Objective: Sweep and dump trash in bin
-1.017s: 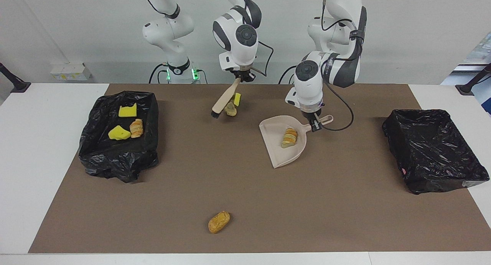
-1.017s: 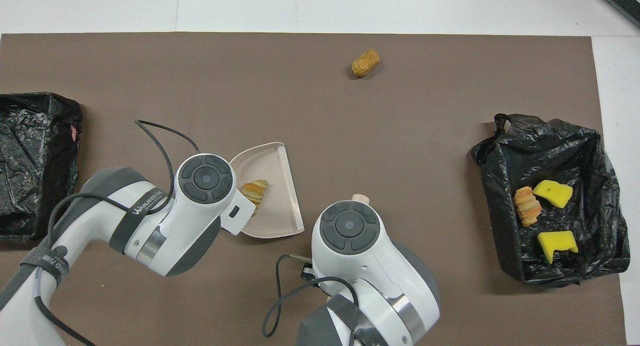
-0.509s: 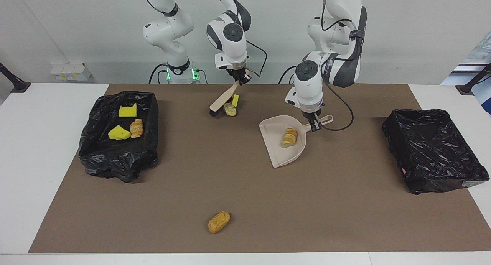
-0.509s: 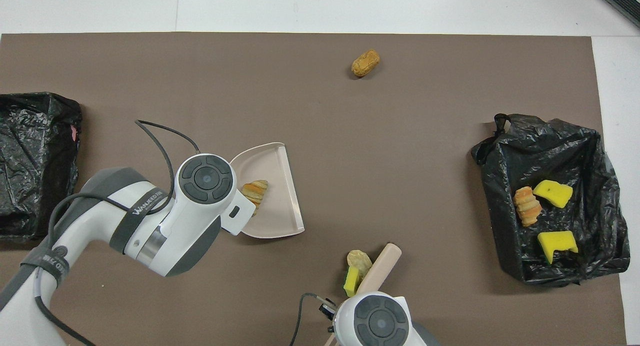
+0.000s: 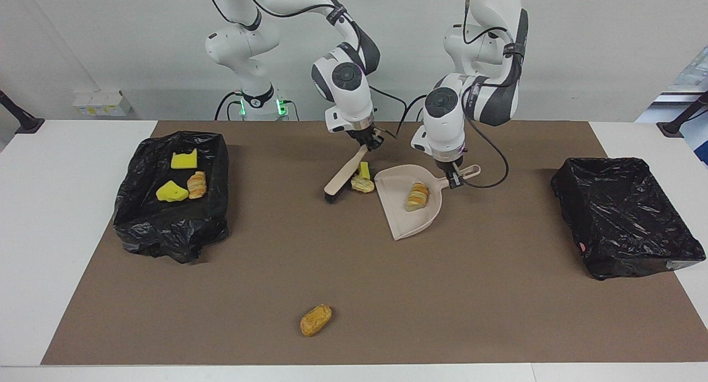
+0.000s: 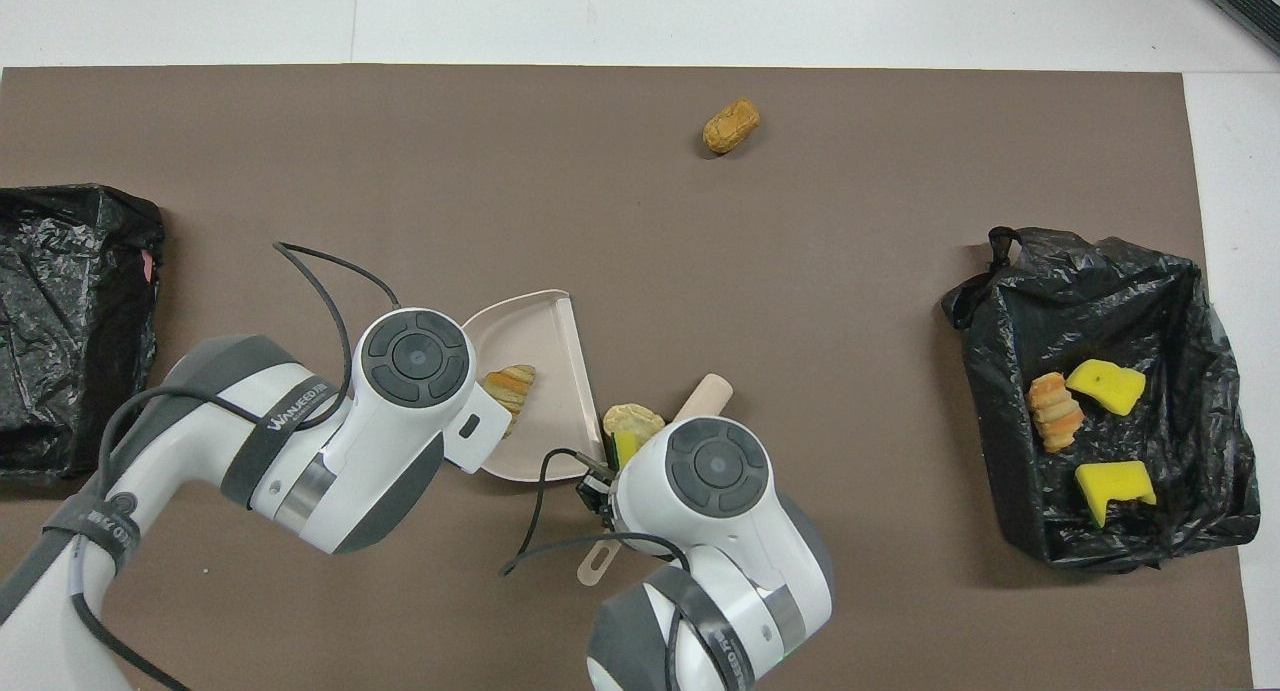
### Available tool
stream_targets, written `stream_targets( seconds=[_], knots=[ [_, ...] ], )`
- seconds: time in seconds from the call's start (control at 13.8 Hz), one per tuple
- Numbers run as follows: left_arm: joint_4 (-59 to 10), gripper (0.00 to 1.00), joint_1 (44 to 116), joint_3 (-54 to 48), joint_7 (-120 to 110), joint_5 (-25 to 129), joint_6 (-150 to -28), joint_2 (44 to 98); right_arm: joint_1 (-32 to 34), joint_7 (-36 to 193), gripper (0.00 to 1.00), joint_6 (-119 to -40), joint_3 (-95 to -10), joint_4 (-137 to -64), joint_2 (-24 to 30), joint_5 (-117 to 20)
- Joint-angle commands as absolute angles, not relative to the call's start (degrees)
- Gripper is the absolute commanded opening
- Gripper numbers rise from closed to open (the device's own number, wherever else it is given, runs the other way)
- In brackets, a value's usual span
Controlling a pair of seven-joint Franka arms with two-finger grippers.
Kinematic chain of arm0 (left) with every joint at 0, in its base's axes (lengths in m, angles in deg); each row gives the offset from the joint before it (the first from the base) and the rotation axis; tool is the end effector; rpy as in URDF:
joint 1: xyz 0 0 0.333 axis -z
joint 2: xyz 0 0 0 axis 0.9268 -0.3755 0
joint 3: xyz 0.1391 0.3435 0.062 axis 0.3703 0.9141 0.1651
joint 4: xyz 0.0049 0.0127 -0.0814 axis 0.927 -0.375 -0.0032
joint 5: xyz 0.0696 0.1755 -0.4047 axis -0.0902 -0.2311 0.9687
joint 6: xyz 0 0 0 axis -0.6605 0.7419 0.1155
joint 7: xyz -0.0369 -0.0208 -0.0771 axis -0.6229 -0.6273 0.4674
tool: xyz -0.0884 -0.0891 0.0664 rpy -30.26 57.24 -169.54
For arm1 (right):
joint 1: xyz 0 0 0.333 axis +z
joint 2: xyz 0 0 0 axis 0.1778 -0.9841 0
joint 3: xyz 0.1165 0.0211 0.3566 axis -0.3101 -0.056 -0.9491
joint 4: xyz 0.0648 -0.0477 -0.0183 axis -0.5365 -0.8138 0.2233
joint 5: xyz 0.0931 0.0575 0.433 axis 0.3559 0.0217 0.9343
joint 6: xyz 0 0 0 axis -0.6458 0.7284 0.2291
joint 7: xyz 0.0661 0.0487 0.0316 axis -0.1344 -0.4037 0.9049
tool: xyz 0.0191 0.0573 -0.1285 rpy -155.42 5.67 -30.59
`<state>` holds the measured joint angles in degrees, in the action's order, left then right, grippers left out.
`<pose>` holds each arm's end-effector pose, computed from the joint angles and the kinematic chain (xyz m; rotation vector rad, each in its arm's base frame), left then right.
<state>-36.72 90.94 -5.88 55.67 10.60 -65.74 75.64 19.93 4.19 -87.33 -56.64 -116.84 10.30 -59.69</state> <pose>0.5165 -0.2526 0.3502 -2.1932 1.9208 0.3466 0.4443 0.4222 0.3450 -2.8344 0.9355 0.4048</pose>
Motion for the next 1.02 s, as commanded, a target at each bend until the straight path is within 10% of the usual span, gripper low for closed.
stream_targets(
  seconds=[0.0,0.94],
  knots=[
    [-39.0,0.00,91.8,-5.5,57.0,10.4,-64.5,77.7,19.1,6.5,0.00,-84.6,-57.0,-108.9,6.1,-58.4],
    [-39.5,0.00,91.3,-5.5,56.9,10.8,-65.4,77.7,16.4,18.3,0.00,-72.6,-57.0,-97.7,3.3,-74.8]
  ],
)
